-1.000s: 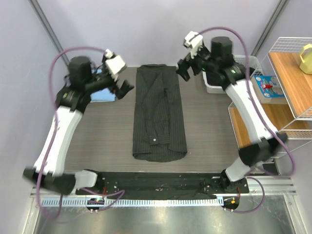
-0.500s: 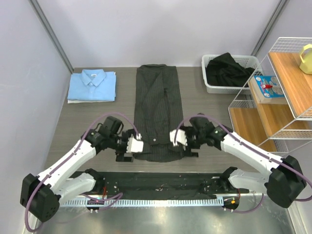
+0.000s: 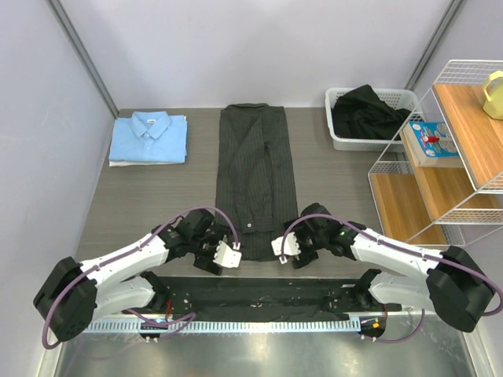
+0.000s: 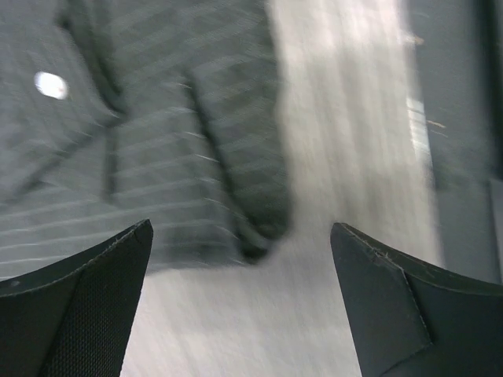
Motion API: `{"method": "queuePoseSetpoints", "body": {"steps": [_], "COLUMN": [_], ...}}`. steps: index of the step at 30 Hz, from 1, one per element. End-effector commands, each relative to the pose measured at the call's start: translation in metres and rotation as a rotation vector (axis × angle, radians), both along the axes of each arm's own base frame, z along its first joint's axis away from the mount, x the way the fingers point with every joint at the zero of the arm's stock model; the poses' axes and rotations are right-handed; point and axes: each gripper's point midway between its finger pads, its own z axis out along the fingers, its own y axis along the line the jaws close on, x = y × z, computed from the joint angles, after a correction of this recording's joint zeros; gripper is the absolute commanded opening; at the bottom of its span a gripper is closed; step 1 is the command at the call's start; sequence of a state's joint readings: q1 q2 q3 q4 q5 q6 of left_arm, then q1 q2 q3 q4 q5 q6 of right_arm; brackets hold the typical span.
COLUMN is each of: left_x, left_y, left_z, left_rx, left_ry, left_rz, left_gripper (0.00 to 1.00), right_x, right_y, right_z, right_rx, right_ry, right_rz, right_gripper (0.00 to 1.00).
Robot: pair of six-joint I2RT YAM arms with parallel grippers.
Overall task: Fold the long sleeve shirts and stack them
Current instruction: Fold the shirt
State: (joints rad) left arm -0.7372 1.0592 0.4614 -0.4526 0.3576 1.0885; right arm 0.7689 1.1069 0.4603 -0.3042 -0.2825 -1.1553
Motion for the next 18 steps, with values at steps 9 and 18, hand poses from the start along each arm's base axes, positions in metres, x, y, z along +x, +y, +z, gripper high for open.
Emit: {"method": "queuePoseSetpoints", "body": {"steps": [9,18], "left_x": [0.052,0.051], "left_y": [-0.029,-0.044], "left_z": [-0.01,-0.004], "left_rx": [-0.049,-0.088], "left_ry": [-0.196,-0.132], "left_rz": [0.03,0.037], "left_gripper": [0.8,0.04], "right_x": [0.032,0.032], "right_y": [0.017,0.021], "right_z": [-0.02,-0.013], "right_rx": [0.016,0.027], "right_ry": [-0.155,-0.088], "right_rz": [0.033,-0.029], "right_gripper": [0.64,0.01]}}
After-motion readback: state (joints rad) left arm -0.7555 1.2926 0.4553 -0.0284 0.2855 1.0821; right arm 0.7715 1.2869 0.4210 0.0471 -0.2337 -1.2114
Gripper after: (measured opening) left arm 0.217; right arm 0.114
